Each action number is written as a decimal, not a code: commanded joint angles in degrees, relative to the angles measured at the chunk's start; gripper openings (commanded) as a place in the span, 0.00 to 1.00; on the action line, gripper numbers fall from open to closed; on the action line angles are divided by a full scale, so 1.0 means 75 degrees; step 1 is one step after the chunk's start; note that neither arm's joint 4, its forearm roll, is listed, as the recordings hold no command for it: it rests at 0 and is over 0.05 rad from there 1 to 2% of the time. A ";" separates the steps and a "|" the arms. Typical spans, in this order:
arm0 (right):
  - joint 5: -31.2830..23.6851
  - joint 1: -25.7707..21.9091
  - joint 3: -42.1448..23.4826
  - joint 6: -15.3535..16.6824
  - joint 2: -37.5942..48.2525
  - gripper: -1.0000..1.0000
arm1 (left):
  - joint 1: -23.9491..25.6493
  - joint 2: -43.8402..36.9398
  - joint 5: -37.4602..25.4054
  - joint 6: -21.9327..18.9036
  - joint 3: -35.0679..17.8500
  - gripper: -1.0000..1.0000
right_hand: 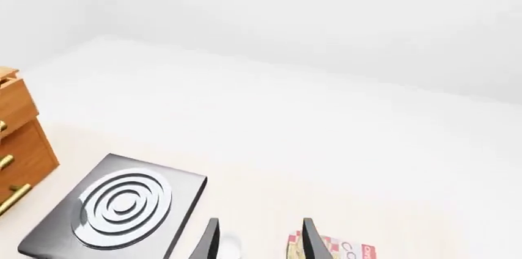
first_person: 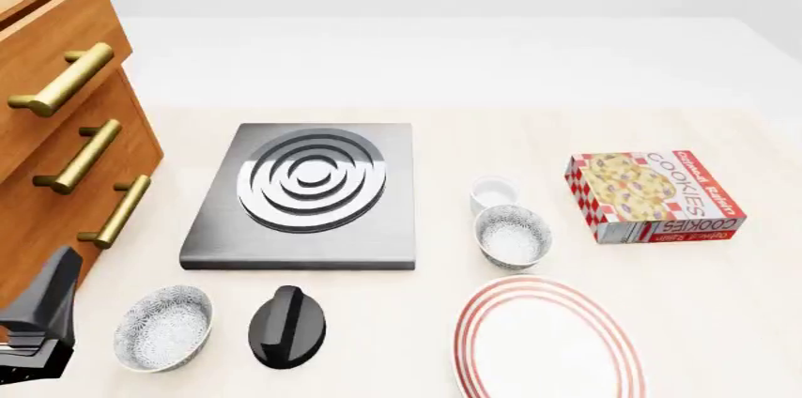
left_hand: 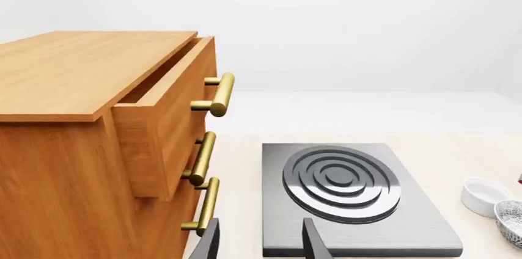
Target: Pick the akita bowl between the plate and the ramekin and place it on the plate.
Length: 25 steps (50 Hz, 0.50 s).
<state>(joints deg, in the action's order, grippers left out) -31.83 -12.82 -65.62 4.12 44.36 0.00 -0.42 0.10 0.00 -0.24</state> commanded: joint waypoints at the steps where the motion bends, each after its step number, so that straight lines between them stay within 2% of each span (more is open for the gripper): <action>1: -0.0921 -0.0043 -0.0850 -0.0046 0.0860 1.00 | 0.0000 0.0000 0.0000 0.0000 0.0000 1.00; 10: -0.1652 0.0086 -0.1255 0.0025 0.1243 1.00 | 0.0000 0.0000 0.0000 0.0000 0.0000 1.00; 11: -0.1724 0.0040 -0.1267 -0.0071 0.1328 1.00 | 0.0000 0.0000 0.0000 0.0000 0.0000 1.00; 15: -0.1767 0.0087 -0.1169 -0.0017 0.1437 1.00 | 0.0000 0.0000 0.0000 0.0000 0.0000 1.00; 20: -0.1815 0.0025 -0.1019 -0.0156 0.1713 1.00 | 0.0000 0.0000 0.0000 0.0000 0.0000 1.00; 25: -0.1790 0.0276 -0.0854 -0.0196 0.1942 1.00 | 0.0000 0.0000 0.0000 0.0000 0.0000 1.00</action>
<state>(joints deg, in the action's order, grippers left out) -43.83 -12.16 -72.87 3.37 55.43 0.00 -0.42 0.10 0.00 -0.24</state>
